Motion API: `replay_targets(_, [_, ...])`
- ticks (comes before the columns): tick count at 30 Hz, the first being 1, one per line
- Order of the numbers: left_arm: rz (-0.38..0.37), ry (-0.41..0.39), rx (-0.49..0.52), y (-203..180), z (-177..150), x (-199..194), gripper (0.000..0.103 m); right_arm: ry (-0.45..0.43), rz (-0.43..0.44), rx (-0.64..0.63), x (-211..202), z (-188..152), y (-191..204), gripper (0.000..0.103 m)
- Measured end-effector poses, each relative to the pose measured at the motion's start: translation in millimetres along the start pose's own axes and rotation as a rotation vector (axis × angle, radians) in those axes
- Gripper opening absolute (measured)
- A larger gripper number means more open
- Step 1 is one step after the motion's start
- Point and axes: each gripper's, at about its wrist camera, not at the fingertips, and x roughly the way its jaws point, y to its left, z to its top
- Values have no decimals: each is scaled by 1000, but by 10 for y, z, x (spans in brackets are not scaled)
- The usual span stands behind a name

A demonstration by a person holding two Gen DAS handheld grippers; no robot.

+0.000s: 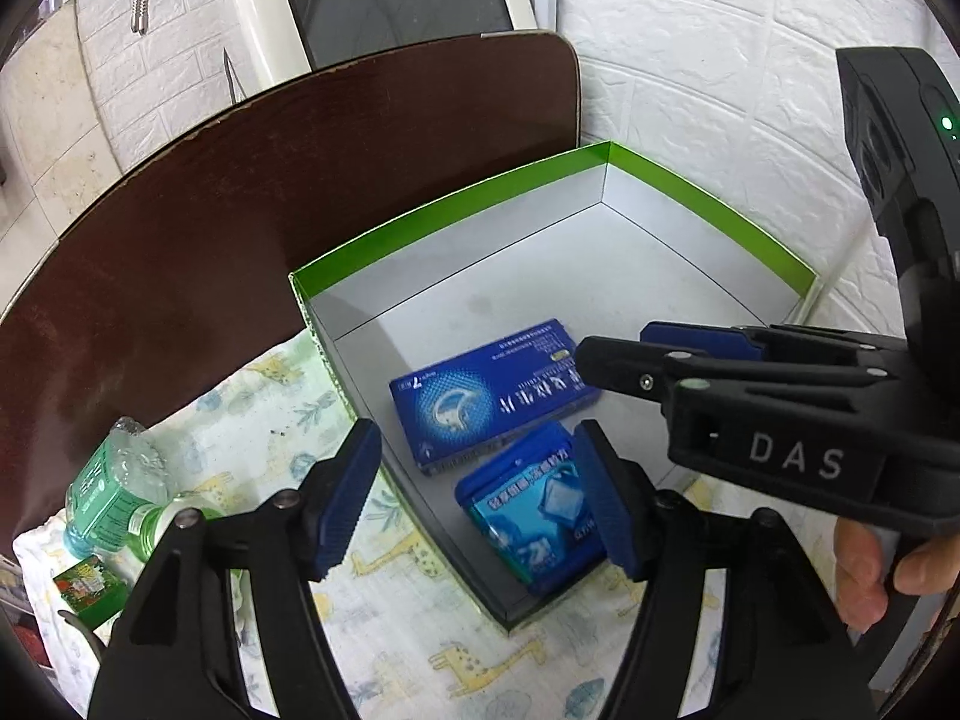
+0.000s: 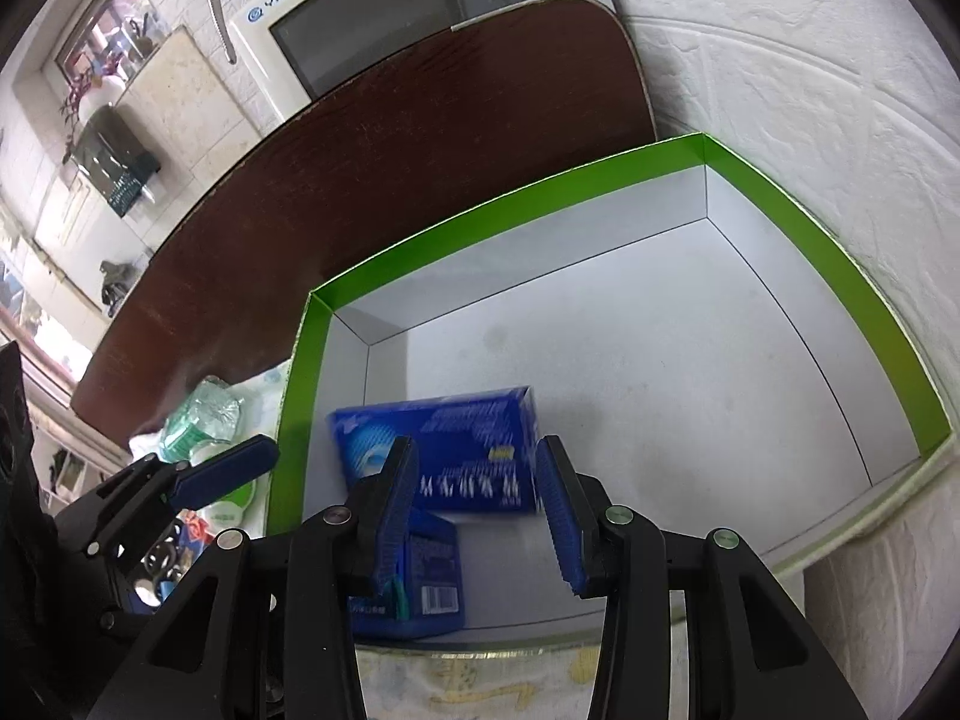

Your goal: Organize rigid objects

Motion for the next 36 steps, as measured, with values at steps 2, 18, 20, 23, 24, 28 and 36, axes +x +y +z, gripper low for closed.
replay_targets(2, [-2, -11, -14, 20, -30, -80, 65, -1, 6, 3, -56, -31, 29, 43])
replay_targets(18, [202, -81, -226, 937, -847, -883, 70, 0, 110, -140, -261, -325, 970, 43])
replay_targets(20, [235, -46, -291, 1177, -1105, -933, 70, 24, 126, -159, -191, -404, 1137, 43])
replay_targets(23, [266, 0, -374, 1456, -1460, -974, 70, 62, 154, -176, -78, -522, 1376, 43])
replay_targets(24, [275, 10, -392, 1521, -1553, -990, 70, 76, 170, -186, -43, -566, 1469, 43])
replay_targets(28, [326, 7, -415, 1715, -1841, -1106, 71, 121, 232, -254, 80, -800, 1889, 43])
replay_targets(36, [301, 23, -517, 2046, -2285, -1175, 71, 249, 291, -378, 371, -1381, 2660, 43])
